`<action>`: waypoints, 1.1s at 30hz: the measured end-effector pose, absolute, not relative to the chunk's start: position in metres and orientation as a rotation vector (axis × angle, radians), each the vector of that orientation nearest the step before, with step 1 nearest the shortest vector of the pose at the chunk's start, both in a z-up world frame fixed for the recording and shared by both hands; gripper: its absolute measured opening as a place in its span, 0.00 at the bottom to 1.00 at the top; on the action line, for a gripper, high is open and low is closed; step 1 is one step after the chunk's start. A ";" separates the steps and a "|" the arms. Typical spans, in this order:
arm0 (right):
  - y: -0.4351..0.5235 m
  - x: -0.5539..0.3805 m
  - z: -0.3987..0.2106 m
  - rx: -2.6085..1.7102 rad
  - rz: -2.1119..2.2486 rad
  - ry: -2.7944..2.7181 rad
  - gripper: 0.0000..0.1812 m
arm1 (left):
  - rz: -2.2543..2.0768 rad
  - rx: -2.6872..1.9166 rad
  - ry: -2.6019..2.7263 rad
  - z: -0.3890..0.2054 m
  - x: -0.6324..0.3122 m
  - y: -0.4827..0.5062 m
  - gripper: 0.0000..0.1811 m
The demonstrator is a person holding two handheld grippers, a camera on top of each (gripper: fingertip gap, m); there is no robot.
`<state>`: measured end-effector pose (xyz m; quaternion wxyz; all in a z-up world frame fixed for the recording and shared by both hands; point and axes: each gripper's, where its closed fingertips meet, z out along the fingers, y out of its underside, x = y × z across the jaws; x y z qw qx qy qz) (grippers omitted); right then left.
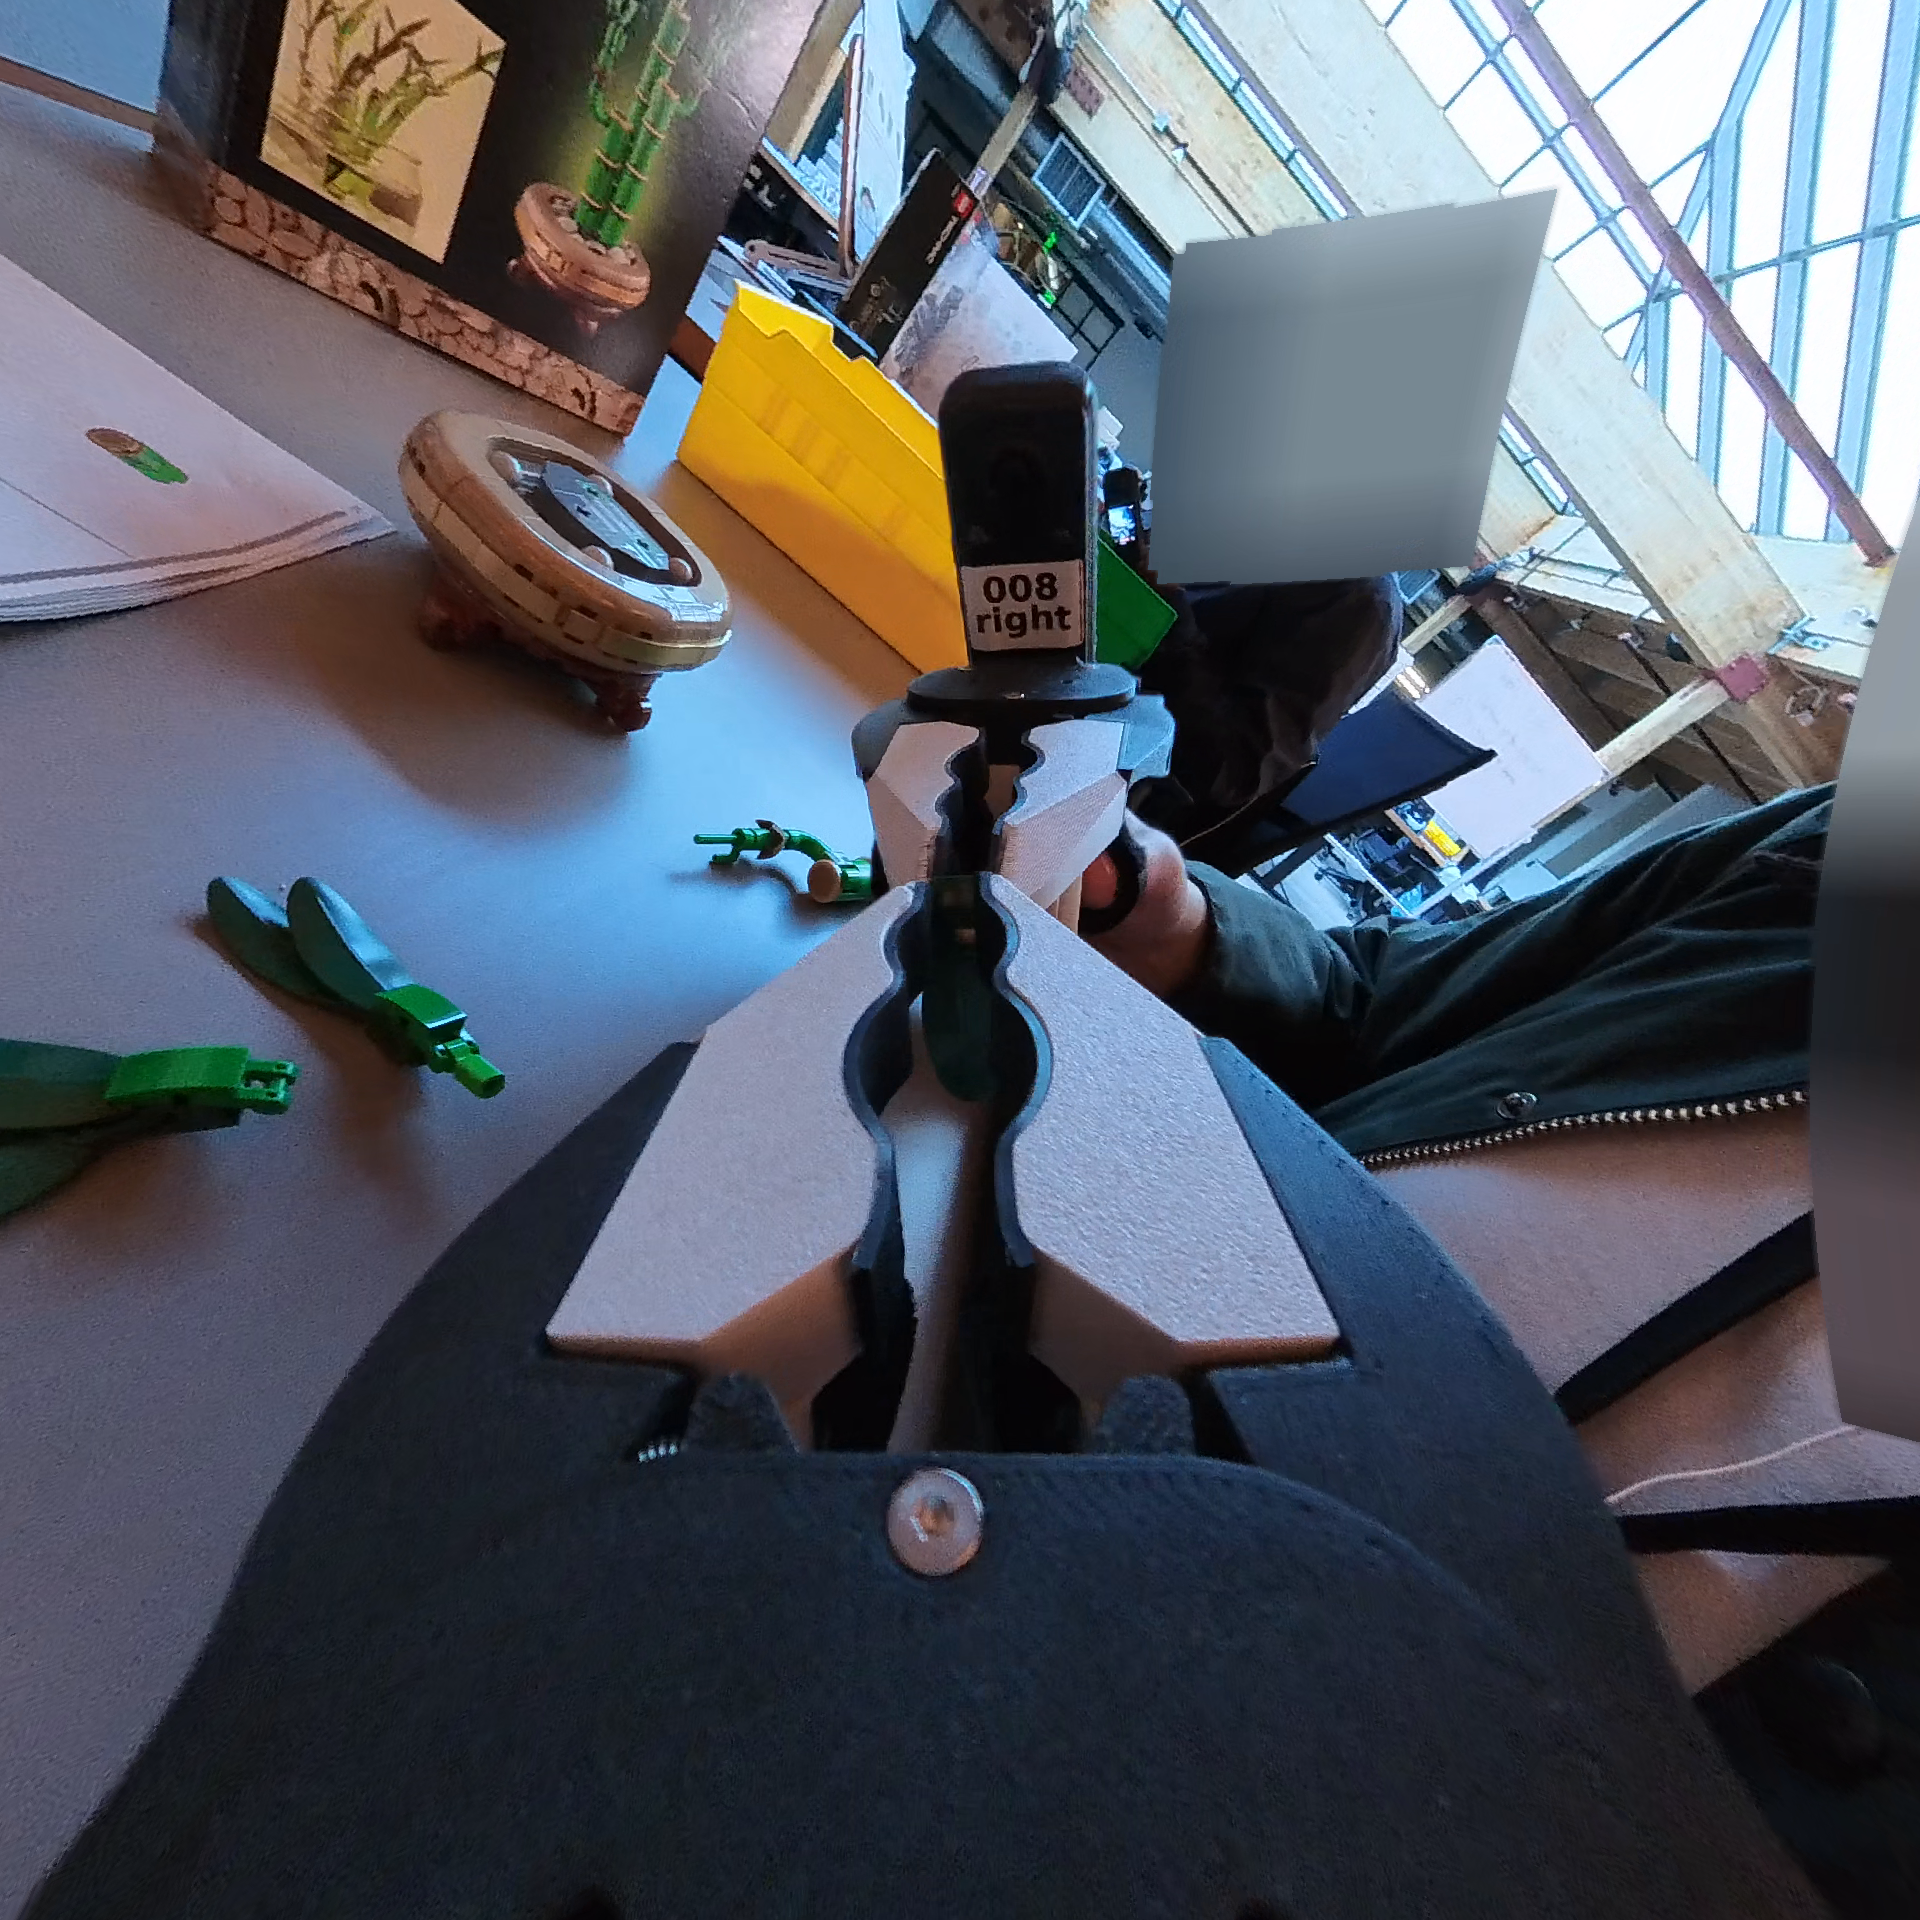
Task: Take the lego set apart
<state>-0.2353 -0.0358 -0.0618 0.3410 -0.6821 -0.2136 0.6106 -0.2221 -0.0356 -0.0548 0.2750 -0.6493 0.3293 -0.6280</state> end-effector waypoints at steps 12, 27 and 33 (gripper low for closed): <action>-0.055 -0.235 -0.047 -1.705 1.761 -0.625 0.03 | -2.008 -1.693 0.887 -0.040 -0.225 -0.055 0.03; -0.047 -0.232 -0.052 -1.729 1.676 -0.598 0.03 | -1.905 -1.720 0.877 -0.045 -0.224 -0.047 0.03; -0.046 -0.232 -0.056 -1.747 1.630 -0.616 0.03 | -1.851 -1.742 0.912 -0.050 -0.224 -0.048 0.03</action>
